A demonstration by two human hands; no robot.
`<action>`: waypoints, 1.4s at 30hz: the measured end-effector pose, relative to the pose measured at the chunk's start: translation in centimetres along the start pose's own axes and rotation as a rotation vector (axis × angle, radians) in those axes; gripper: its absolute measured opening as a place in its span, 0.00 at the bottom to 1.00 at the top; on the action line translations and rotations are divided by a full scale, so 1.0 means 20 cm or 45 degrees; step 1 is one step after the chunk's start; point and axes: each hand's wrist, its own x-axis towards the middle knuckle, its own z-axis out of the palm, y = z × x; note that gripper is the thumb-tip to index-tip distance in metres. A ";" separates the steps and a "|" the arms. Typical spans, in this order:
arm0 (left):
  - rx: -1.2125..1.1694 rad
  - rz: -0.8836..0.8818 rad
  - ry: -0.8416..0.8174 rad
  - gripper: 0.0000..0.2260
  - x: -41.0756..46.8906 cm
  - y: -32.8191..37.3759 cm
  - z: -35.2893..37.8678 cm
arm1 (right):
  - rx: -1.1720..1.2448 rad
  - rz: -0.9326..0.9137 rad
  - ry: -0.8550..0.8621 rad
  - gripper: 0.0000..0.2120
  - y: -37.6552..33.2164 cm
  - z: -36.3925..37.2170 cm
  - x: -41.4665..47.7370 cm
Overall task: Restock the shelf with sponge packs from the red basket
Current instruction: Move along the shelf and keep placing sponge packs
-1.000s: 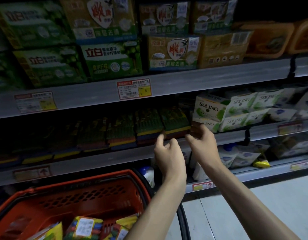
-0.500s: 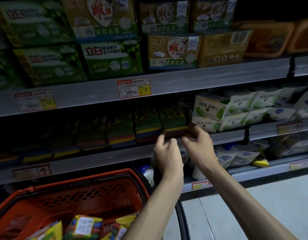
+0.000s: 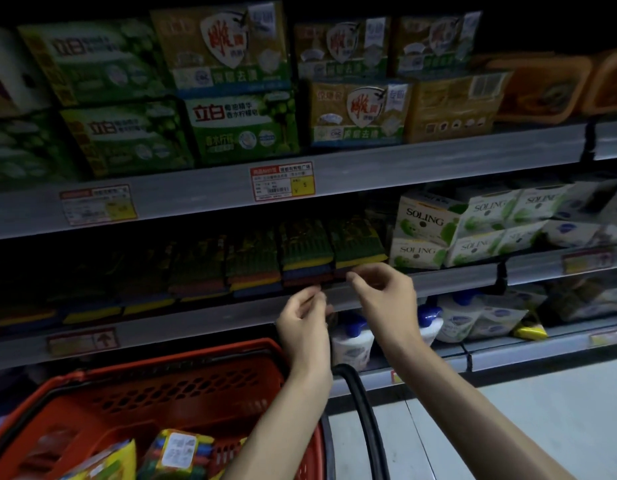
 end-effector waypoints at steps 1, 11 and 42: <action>-0.015 -0.018 0.011 0.05 0.01 0.01 -0.01 | 0.066 0.080 -0.044 0.04 0.00 0.03 0.00; -0.048 -0.169 0.153 0.11 0.11 0.07 -0.04 | 0.644 0.837 -0.092 0.04 -0.08 0.24 0.01; -0.310 -0.410 0.287 0.11 0.16 0.14 0.02 | 0.700 0.872 0.187 0.06 0.01 0.03 0.13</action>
